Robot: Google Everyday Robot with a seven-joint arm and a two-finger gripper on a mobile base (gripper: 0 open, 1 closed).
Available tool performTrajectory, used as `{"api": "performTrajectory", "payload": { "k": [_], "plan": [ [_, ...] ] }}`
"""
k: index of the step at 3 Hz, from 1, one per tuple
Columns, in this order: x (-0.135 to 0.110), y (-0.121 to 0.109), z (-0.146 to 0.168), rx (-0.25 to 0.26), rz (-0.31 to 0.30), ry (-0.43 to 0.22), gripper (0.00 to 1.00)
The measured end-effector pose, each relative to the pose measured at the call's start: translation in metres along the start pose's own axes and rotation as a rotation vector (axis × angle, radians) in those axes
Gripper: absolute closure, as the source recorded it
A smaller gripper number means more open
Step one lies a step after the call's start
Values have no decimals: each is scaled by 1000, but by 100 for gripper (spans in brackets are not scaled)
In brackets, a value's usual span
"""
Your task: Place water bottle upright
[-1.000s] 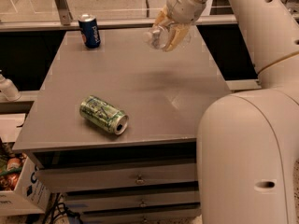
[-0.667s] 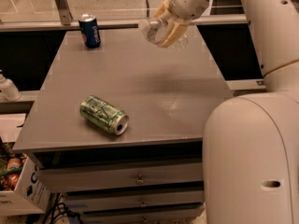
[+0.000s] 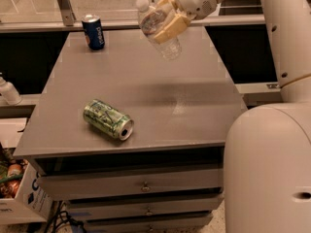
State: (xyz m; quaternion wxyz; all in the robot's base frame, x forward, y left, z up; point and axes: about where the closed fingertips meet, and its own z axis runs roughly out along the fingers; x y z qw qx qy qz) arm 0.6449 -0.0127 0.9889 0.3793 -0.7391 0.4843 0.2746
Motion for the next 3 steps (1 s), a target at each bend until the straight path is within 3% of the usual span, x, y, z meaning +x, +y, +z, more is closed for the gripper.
{"api": "performTrajectory", "payload": {
  "k": [2,3],
  "plan": [
    [-28,8,3,25,188,-291,100],
    [-13,10,9,53,262,-385,100]
  ]
}}
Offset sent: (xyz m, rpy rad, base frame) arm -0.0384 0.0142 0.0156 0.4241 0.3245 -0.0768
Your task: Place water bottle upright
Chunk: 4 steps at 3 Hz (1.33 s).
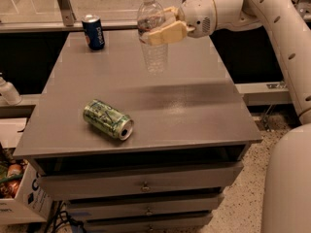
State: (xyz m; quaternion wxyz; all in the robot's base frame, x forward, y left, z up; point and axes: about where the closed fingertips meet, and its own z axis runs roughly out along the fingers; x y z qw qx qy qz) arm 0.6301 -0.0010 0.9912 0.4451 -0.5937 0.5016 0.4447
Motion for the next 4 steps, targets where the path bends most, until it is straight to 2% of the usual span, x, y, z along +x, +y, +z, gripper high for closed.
{"api": "performTrajectory", "payload": {
  "k": [1,2,4],
  "plan": [
    [26,-7,-5,48,36,-78,100],
    [51,-11,-5,94,13,-141,100],
    [72,-10,-9,96,8,-141,100]
  ]
}}
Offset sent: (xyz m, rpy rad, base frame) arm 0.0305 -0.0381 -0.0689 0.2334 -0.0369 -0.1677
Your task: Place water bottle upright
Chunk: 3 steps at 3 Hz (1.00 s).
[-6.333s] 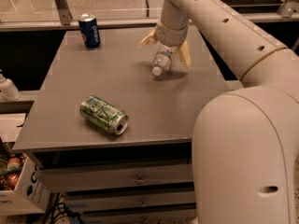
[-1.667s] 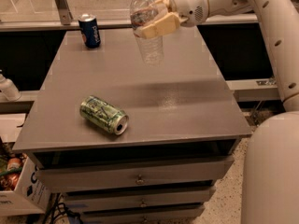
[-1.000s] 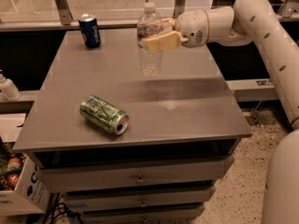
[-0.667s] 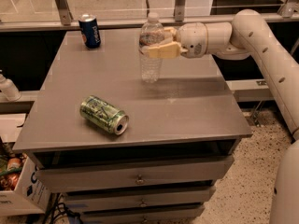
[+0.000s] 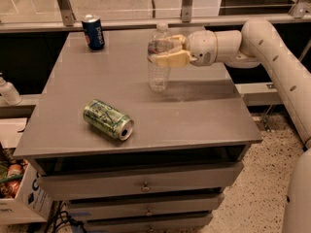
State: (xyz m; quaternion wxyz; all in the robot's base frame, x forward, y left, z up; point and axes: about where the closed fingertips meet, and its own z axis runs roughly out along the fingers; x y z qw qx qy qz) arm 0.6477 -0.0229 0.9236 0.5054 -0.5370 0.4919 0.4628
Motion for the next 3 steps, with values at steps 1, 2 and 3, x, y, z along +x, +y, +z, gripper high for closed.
{"api": "performTrajectory", "payload": {
  "k": [1,2,3],
  "plan": [
    [7,0,-1,-2,3,8,100],
    [15,1,-2,-14,12,24,82],
    [14,1,-2,-16,14,26,59]
  ]
}}
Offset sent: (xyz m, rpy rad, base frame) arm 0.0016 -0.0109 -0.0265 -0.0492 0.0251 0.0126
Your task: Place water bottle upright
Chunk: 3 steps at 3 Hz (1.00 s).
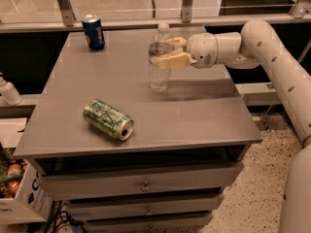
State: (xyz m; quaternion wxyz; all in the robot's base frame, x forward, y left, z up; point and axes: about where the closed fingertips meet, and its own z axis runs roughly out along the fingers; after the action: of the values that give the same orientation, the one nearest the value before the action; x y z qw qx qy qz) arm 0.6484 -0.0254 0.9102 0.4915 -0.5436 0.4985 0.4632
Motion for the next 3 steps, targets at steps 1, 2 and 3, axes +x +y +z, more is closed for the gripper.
{"api": "performTrajectory", "payload": {
  "k": [1,2,3],
  "plan": [
    [-2,0,0,0,0,0,35],
    [-2,0,0,-1,0,0,11],
    [4,3,2,-24,9,8,0]
  ]
}}
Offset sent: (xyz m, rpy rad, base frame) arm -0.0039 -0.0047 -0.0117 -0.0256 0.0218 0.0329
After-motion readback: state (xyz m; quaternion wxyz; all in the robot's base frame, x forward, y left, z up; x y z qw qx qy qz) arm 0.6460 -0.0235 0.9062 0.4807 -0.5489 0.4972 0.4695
